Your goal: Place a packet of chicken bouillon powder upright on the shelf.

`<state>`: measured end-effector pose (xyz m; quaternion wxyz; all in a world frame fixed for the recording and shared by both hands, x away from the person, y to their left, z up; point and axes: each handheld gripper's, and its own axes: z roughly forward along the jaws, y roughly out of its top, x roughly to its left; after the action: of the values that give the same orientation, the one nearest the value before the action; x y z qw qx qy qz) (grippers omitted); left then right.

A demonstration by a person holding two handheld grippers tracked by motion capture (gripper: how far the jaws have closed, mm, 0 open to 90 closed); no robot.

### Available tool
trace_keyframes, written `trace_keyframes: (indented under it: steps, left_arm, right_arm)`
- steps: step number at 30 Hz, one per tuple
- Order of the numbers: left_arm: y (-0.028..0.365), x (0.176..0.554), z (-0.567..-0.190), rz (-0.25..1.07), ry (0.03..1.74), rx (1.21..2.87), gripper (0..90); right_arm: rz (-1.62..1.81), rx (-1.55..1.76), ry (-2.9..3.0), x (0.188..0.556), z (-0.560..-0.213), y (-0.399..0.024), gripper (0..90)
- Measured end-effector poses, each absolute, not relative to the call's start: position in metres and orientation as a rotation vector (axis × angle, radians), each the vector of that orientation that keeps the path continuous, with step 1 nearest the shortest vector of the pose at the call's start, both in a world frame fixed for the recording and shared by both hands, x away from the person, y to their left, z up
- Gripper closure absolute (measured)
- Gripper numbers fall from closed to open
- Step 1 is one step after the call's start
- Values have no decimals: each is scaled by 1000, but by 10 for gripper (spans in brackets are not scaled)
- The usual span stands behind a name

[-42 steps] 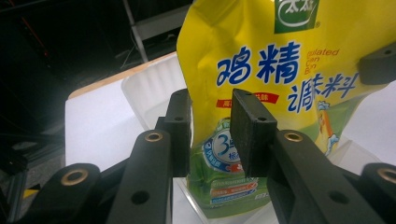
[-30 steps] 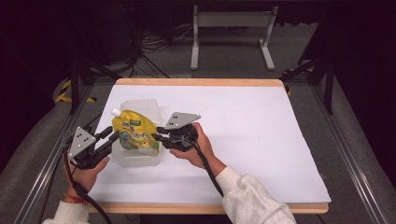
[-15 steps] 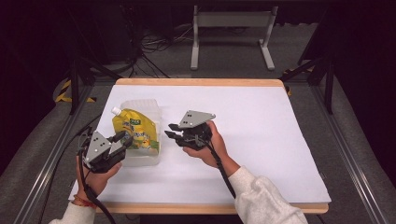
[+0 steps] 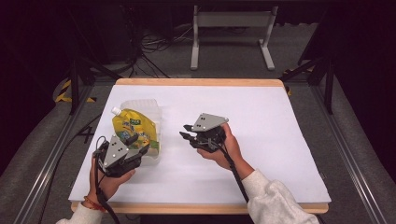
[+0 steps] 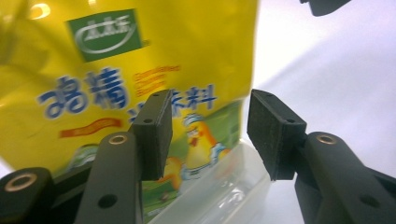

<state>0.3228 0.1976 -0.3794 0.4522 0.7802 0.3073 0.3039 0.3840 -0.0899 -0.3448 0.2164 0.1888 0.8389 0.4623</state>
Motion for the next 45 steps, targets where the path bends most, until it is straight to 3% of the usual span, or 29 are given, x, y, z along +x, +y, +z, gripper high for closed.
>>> trace_keyframes:
  steps: [24, 45]
  left_arm:
    - [165, 312, -386, 684, 669, 2001, 444]
    - [142, 303, -399, 629, 600, 2078, 353]
  right_arm:
    - [1119, 514, 2329, 370, -353, -133, 674]
    - [1028, 586, 2313, 360, -362, -176, 561]
